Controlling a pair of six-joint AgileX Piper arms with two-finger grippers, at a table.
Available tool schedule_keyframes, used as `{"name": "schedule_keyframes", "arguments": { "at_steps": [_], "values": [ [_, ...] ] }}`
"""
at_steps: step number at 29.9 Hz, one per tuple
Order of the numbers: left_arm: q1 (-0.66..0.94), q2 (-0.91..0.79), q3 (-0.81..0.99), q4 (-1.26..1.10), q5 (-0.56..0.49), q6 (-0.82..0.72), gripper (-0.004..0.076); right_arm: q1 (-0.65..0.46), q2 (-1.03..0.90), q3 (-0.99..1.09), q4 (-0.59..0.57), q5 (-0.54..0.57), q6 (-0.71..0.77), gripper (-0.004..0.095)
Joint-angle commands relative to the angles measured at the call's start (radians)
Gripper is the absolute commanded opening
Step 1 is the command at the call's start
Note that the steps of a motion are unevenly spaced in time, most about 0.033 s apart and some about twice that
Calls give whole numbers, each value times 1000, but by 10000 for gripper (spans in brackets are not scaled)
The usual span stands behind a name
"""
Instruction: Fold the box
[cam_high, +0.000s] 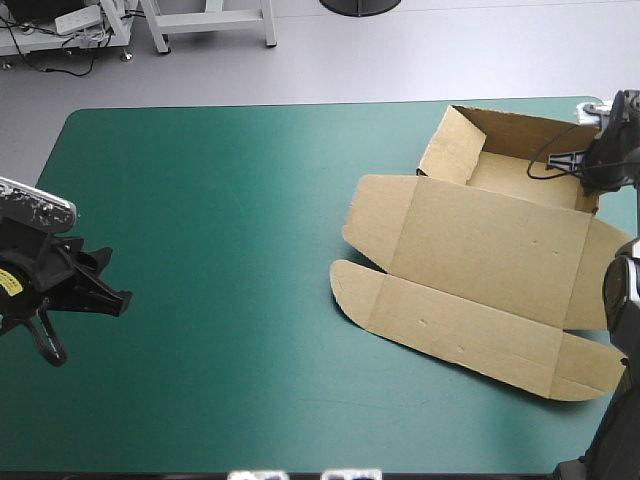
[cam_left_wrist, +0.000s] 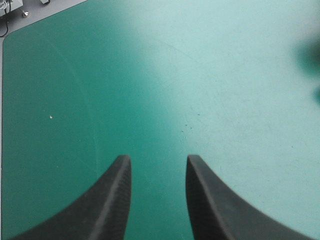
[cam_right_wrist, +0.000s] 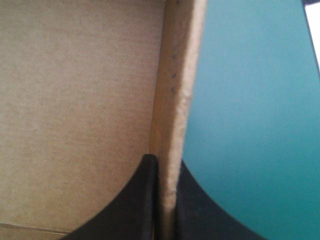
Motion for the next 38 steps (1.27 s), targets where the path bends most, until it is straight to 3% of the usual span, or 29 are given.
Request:
{"name": "schedule_keyframes", "arguments": {
  "at_steps": [1, 8, 16, 33, 38],
  "values": [
    [-1, -5, -20, -2, -69, -9, 261, -17, -69, 69, -30, 10, -17, -24],
    [-1, -5, -20, -2, -67, -9, 261, -20, -69, 214, -13, -76, -45, -24],
    [-1, -5, -20, -5, -67, -9, 261, -20, -69, 219, -16, -130, -45, -21],
    [-1, -5, -20, -1, -70, -7, 261, -22, -69, 219, -10, -167, -119, -17],
    [-1, -5, -20, -6, -70, -7, 261, -22, -69, 219, -14, -175, -127, 44]
  ]
}}
